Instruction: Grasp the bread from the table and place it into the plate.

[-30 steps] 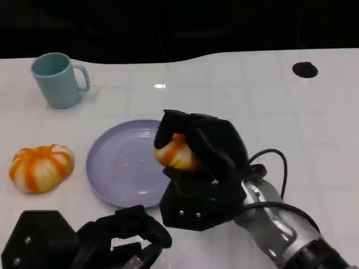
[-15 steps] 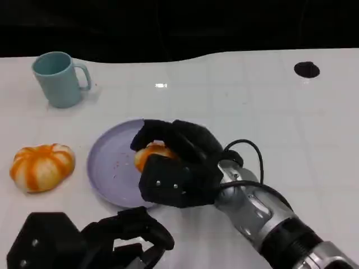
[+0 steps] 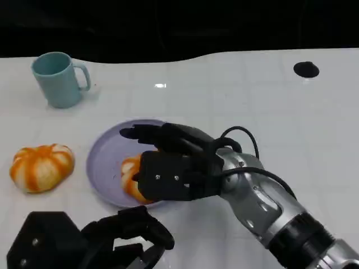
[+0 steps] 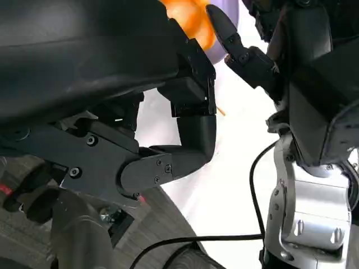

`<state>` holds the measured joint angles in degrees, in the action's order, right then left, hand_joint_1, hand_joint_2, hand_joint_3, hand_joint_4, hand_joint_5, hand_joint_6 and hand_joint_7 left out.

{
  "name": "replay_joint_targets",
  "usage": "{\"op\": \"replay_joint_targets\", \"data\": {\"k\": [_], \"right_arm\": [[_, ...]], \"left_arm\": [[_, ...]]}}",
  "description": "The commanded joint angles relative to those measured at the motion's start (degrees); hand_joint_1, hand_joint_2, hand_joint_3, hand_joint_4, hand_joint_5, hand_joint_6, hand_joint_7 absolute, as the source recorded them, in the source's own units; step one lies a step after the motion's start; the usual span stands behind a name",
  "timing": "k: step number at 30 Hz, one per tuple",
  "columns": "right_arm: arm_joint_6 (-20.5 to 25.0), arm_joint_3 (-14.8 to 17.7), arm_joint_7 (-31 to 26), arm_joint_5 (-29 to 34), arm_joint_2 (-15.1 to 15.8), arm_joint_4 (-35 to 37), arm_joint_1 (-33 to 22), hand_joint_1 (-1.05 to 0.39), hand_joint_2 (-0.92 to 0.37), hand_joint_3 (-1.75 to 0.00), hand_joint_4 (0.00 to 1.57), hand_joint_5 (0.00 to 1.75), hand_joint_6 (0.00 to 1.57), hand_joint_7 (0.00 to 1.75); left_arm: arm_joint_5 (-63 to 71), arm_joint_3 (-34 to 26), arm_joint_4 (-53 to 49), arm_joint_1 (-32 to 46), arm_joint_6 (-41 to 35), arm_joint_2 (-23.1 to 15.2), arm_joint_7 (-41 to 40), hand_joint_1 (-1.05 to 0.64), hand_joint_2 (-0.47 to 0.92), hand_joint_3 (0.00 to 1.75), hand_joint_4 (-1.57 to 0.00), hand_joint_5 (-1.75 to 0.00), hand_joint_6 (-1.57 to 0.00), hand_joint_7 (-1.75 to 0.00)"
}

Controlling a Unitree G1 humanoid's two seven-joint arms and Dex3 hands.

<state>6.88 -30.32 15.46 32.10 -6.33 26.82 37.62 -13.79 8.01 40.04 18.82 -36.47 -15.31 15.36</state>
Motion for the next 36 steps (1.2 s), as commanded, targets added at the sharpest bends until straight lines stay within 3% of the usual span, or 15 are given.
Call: {"op": "replay_joint_targets", "data": {"k": [1, 12, 24, 29, 31, 33, 36], "right_arm": [[1.77, 0.16, 2.72, -0.62, 2.80, -6.56, -2.20, -0.74, -0.92, -0.35, 0.01, 0.23, 0.19, 0.00], [-0.90, 2.38, 3.99, -2.17, 10.62, -23.60, -11.87, -0.66, -0.92, -0.30, 0.15, 0.33, 0.28, 0.04], [-12.38, 9.77, -0.09, -8.00, 18.13, -36.11, -26.82, -0.53, -0.92, -0.17, 0.42, 0.54, 0.53, 0.14], [-16.05, 13.61, -1.57, -10.20, 20.55, -39.10, -32.93, -0.47, -0.92, -0.13, 0.43, 0.85, 0.65, 0.18], [-18.01, 15.30, -2.40, -11.46, 21.34, -39.55, -35.16, -0.38, -0.92, -0.09, 0.49, 1.07, 0.74, 0.26], [-19.03, 16.85, -2.55, -12.68, 21.90, -40.25, -36.97, -0.34, -0.92, -0.10, 0.54, 1.15, 0.79, 0.31], [-20.25, 18.86, -2.75, -13.98, 22.65, -41.11, -39.16, -0.22, -0.84, -0.31, 0.64, 1.24, 0.78, 0.59]], "left_arm": [[-0.34, -0.47, 0.32, -0.25, -0.08, -0.09, -0.22, -0.30, 0.79, 0.79, -0.71, -1.75, -0.60, -1.49], [-0.40, -1.06, -0.29, -0.27, 0.29, -0.16, 0.04, -0.32, 0.77, 0.82, -0.70, -1.75, -0.61, -1.49], [0.02, -0.82, -1.35, -0.60, 1.44, -0.20, 0.21, -0.33, 0.77, 0.83, -0.70, -1.75, -0.60, -1.49], [-0.19, -1.05, -1.60, -0.57, 1.66, -0.19, 0.32, -0.33, 0.83, 0.74, -0.68, -1.75, -0.61, -1.47], [-0.20, -1.16, -1.61, -0.52, 1.79, -0.21, 0.32, -0.33, 0.87, 0.67, -0.67, -1.75, -0.61, -1.45], [-0.17, -1.26, -1.61, -0.49, 2.07, -0.29, 0.40, -0.33, 0.88, 0.65, -0.68, -1.75, -0.61, -1.45], [-0.21, -1.42, -1.61, -0.60, 2.00, -0.28, 0.30, -0.34, 0.88, 0.63, -0.68, -1.75, -0.61, -1.45]]}}
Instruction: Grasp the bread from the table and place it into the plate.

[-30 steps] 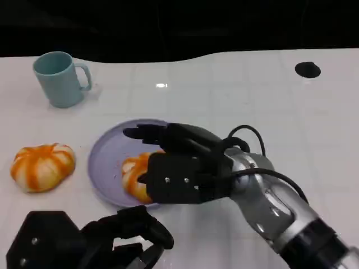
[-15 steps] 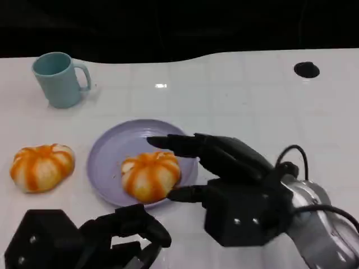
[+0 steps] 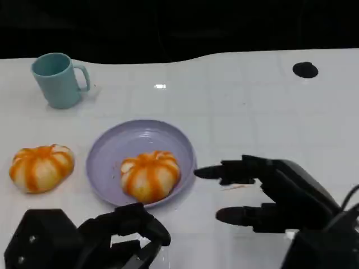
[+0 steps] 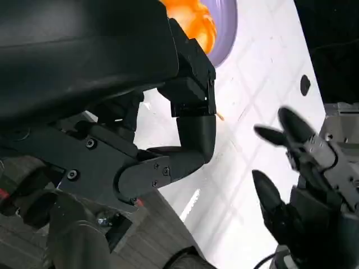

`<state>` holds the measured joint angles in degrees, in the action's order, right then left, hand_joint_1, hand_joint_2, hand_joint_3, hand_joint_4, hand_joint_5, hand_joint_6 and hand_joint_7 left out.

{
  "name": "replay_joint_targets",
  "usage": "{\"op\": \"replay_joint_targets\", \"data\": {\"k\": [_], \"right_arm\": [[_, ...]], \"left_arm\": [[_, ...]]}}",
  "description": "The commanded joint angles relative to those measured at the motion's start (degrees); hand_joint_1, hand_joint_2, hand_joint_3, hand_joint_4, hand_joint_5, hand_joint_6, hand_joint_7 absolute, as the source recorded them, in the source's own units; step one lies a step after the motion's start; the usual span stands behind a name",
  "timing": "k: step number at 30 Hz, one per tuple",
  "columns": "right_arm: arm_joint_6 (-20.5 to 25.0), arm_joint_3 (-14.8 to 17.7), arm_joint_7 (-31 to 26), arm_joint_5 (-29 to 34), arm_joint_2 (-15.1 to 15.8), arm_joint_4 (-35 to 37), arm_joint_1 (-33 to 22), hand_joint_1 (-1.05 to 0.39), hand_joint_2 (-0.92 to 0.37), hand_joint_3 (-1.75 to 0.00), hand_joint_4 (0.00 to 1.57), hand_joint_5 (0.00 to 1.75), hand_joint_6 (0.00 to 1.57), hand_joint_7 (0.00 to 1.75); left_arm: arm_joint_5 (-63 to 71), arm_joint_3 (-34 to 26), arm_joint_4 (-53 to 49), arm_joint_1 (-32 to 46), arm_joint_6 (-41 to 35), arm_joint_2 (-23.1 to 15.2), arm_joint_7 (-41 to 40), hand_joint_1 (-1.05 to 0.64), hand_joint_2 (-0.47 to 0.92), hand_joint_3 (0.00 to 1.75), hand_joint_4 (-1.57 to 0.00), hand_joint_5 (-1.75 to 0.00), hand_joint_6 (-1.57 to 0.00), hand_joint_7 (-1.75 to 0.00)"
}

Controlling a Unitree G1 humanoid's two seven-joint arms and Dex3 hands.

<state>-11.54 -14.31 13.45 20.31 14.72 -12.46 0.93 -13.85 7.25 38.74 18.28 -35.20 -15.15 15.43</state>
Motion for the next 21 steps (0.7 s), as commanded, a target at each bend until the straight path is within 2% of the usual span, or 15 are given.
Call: {"op": "replay_joint_targets", "data": {"k": [1, 2, 4, 8, 13, 16, 21], "right_arm": [[-2.13, 3.43, -0.88, -2.28, 1.84, -2.14, -3.16, -0.17, -0.73, -0.55, 0.69, 1.25, 0.78, 0.69], [-2.33, 3.87, -0.97, -2.33, 1.99, -2.37, -3.67, -0.14, -0.65, -0.70, 0.71, 1.24, 0.79, 0.73], [-2.62, 4.68, -1.05, -2.25, 2.46, -2.91, -4.68, -0.11, -0.57, -0.88, 0.75, 1.26, 0.81, 0.81], [-4.12, 6.90, -1.53, -0.80, 4.25, -4.85, -8.00, -0.06, -0.46, -1.15, 0.81, 1.55, 0.87, 1.08], [-5.10, 8.87, -2.99, 1.12, 5.11, -6.82, -12.05, -0.04, -0.39, -1.29, 0.85, 1.61, 0.88, 1.17], [-5.93, 9.79, -4.58, 2.31, 4.88, -7.32, -14.02, -0.01, -0.30, -1.41, 0.88, 1.66, 0.87, 1.27], [-5.41, 10.19, -7.39, 4.64, 3.55, -7.38, -16.12, 0.00, -0.24, -1.45, 0.89, 1.70, 0.86, 1.34]], "left_arm": [[-0.18, -0.69, -0.45, -0.09, 0.86, -0.40, 0.25, -0.34, 0.88, 0.63, -0.68, -1.75, -0.62, -1.45], [-0.20, -0.71, -0.58, -0.12, 1.00, -0.39, 0.30, -0.34, 0.88, 0.63, -0.68, -1.75, -0.62, -1.45], [-0.22, -0.70, -0.76, -0.17, 1.18, -0.36, 0.37, -0.34, 0.89, 0.62, -0.68, -1.75, -0.62, -1.45], [-0.42, -0.78, -1.09, -0.16, 1.39, -0.20, 0.40, -0.33, 0.89, 0.62, -0.68, -1.75, -0.62, -1.44], [-0.11, -0.64, -0.89, -0.33, 1.16, -0.47, 0.33, -0.33, 0.89, 0.61, -0.68, -1.75, -0.62, -1.43], [-0.15, -0.74, -1.10, -0.23, 1.86, -0.47, 0.56, -0.33, 0.90, 0.61, -0.68, -1.75, -0.62, -1.43], [-0.51, -1.12, -1.13, -0.28, 1.28, -0.47, 0.51, -0.32, 0.90, 0.60, -0.67, -1.75, -0.61, -1.44]]}}
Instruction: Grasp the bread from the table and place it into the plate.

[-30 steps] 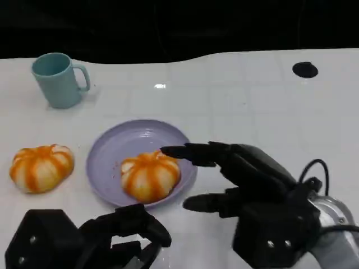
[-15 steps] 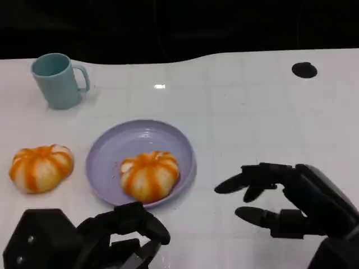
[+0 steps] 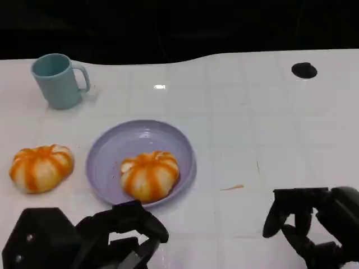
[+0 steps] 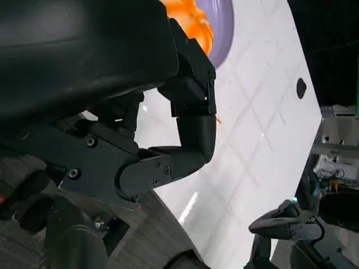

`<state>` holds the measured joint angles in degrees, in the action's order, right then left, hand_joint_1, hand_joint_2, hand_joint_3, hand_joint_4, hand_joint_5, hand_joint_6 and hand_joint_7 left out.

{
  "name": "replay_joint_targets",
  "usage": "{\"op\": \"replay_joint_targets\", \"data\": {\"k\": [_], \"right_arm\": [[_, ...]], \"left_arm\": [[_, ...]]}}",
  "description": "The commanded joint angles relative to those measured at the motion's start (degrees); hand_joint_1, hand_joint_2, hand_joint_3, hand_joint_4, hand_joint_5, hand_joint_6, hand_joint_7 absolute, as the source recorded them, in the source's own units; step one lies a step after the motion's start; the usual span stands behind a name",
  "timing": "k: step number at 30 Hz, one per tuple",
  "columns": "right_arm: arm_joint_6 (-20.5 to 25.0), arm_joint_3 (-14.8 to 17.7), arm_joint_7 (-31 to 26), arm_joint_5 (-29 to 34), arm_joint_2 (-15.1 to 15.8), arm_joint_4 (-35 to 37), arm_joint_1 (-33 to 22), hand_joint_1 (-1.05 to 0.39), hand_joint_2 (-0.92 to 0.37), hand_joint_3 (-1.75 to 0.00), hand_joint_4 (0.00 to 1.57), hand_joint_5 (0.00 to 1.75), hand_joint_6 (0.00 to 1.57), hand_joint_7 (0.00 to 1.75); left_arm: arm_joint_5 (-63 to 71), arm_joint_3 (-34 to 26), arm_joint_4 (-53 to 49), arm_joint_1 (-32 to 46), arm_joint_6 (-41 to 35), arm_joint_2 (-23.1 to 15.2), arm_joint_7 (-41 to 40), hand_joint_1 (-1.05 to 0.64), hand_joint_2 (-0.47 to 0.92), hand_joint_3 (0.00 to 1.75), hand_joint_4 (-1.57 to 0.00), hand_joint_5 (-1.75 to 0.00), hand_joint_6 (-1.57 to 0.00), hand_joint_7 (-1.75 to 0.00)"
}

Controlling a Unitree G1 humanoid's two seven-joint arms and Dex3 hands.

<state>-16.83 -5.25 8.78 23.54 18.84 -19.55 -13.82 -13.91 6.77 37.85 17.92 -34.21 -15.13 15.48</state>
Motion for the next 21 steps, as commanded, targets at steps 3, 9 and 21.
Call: {"op": "replay_joint_targets", "data": {"k": [3, 9, 21], "right_arm": [[-0.57, 0.86, -5.01, 2.60, -1.23, 1.40, -1.78, 0.00, -0.24, -1.44, 0.90, 1.72, 0.86, 1.37], [-1.79, 0.26, -7.62, 4.49, -1.12, 4.20, -1.43, 0.00, -0.23, -1.44, 0.90, 1.74, 0.85, 1.39], [-2.86, -1.17, -9.28, 6.03, -1.59, 7.20, -0.36, -0.01, -0.24, -1.36, 0.91, 1.66, 0.87, 1.31]], "left_arm": [[-0.56, -0.84, -0.53, 0.18, 0.59, -0.57, 0.71, -0.32, 0.90, 0.60, -0.67, -1.75, -0.61, -1.44], [-0.34, -0.94, -1.01, 0.46, 1.40, -0.76, 1.06, -0.32, 0.90, 0.60, -0.68, -1.75, -0.61, -1.44], [-0.50, -2.21, -1.69, 1.33, 2.57, -1.15, 1.96, -0.32, 0.90, 0.59, -0.67, -1.75, -0.62, -1.44]]}}
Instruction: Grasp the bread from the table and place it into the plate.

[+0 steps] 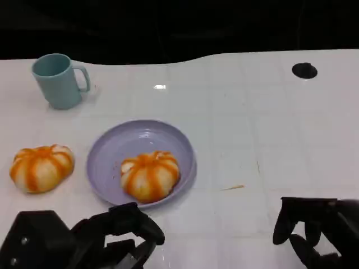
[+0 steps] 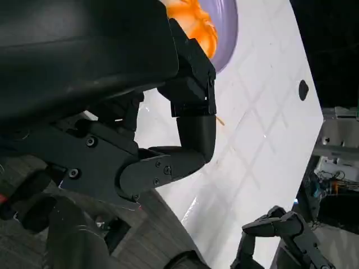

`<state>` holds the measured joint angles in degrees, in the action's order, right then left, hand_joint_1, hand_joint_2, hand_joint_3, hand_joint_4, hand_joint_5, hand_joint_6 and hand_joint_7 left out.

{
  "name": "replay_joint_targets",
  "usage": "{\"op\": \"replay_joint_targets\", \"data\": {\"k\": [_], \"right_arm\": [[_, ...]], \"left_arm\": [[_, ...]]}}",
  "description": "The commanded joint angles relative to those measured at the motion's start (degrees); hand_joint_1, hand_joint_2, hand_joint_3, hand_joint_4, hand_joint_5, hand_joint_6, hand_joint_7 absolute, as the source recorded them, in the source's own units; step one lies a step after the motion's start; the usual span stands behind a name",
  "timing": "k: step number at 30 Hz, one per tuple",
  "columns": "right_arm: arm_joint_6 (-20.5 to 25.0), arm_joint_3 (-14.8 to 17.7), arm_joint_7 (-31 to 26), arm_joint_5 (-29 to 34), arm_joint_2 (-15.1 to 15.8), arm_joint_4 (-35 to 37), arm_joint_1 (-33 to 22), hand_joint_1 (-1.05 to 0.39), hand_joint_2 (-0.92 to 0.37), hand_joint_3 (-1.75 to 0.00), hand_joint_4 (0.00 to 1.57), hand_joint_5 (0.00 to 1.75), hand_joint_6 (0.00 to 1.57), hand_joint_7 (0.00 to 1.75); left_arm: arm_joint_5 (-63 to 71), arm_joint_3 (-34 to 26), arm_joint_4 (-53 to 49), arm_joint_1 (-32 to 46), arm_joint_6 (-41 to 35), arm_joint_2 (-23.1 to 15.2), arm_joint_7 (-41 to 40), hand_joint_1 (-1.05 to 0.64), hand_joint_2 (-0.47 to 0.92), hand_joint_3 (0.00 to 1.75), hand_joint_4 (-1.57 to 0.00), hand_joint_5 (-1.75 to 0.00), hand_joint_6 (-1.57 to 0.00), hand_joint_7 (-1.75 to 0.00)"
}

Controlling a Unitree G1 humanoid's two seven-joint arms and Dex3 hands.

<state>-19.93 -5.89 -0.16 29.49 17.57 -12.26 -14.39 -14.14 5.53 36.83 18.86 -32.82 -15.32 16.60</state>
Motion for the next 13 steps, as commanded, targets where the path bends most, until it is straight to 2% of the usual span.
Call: {"op": "replay_joint_targets", "data": {"k": [1, 7, 13], "right_arm": [[0.52, -0.60, -0.25, 0.13, -0.42, -0.29, 0.16, -0.01, -0.25, -1.35, 0.91, 1.65, 0.87, 1.30], [0.52, -0.75, -0.59, 0.19, -0.73, -0.13, 0.16, -0.01, -0.23, -1.35, 0.93, 1.59, 0.91, 1.22], [-1.31, -1.04, -2.48, 1.18, -0.40, 2.23, 0.14, 0.02, -0.20, -1.37, 0.95, 1.58, 0.93, 1.18]], "left_arm": [[-0.03, -0.99, -0.84, 0.46, 1.56, -1.12, 1.00, -0.32, 0.90, 0.59, -0.67, -1.75, -0.62, -1.44], [0.41, -0.86, -1.66, 0.81, 3.08, -1.61, 1.37, -0.31, 0.91, 0.59, -0.66, -1.75, -0.61, -1.43], [1.75, 0.16, -3.85, 1.15, 5.81, -1.74, 1.90, -0.31, 0.91, 0.58, -0.66, -1.75, -0.60, -1.42]]}}
